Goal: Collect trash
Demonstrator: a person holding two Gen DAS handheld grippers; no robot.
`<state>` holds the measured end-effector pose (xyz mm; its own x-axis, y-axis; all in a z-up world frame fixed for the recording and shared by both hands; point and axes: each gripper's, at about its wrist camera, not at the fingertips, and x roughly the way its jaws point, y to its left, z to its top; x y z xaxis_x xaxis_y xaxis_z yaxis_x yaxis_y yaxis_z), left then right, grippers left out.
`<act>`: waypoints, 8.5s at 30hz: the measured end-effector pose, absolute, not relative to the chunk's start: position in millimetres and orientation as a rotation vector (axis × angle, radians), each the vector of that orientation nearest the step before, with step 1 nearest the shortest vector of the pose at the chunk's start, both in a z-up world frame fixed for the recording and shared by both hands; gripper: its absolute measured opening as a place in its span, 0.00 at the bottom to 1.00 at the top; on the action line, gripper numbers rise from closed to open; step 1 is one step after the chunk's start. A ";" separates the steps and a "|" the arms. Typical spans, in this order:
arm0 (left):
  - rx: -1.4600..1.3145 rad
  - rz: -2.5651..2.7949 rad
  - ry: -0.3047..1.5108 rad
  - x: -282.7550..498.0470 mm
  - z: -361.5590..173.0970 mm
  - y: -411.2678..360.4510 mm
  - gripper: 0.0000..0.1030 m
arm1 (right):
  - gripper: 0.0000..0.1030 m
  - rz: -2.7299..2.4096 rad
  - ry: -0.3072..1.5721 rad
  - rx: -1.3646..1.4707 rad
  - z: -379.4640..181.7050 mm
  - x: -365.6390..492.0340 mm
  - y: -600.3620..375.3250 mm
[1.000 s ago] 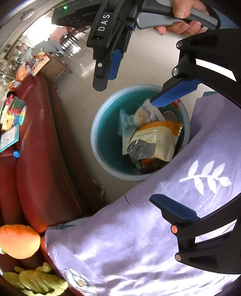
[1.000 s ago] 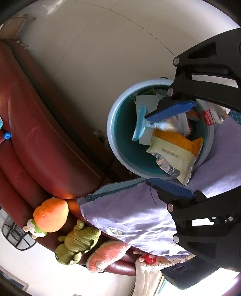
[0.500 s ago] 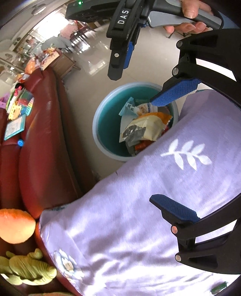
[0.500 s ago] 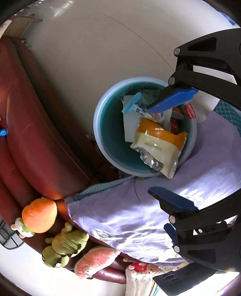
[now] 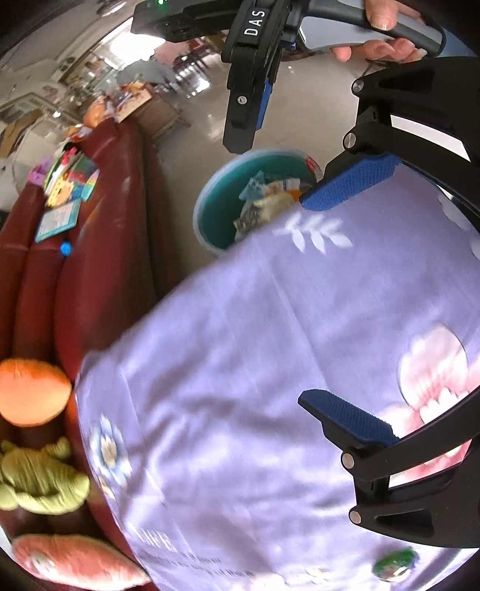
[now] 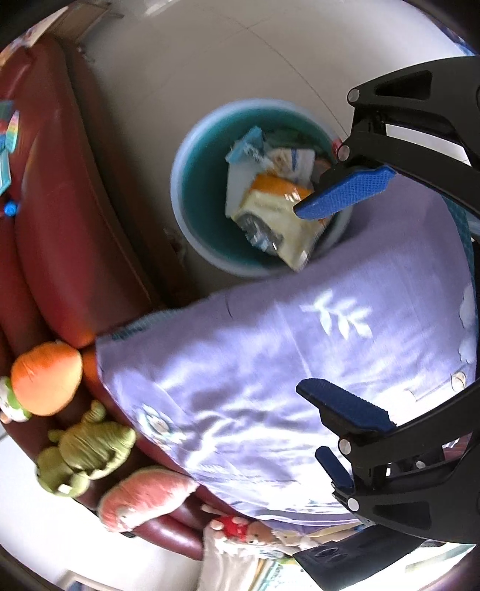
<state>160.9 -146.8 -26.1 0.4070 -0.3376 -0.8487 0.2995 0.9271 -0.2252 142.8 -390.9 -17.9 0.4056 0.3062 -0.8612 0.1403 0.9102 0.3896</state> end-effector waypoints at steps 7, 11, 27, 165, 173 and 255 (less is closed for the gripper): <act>-0.096 -0.303 1.075 143.7 -28.9 -71.0 0.95 | 0.81 0.188 1.201 0.373 -15.4 144.2 -328.1; -0.084 -0.256 1.068 136.6 -32.1 -30.2 0.95 | 0.81 0.236 1.220 0.322 -14.1 144.9 -290.4; -0.005 -0.158 1.076 98.7 -62.2 129.2 0.94 | 0.81 0.363 1.311 0.165 -28.6 142.8 -161.9; 0.188 -0.658 1.143 202.3 -78.0 -344.5 0.58 | 0.73 -0.033 1.088 0.613 -77.3 142.8 -567.0; 0.201 -0.661 1.131 199.1 -83.3 -363.5 0.59 | 0.73 -0.046 1.092 0.603 -73.5 141.2 -570.2; 0.074 -0.368 0.964 88.4 6.7 -171.5 0.96 | 0.93 -0.062 1.044 0.163 28.6 10.4 -401.5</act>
<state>88.4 -171.5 6.7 0.5139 -0.2730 -0.8133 0.3382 0.9357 -0.1004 10.4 -401.5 28.6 0.5020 0.0264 -0.8645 0.1289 0.9861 0.1049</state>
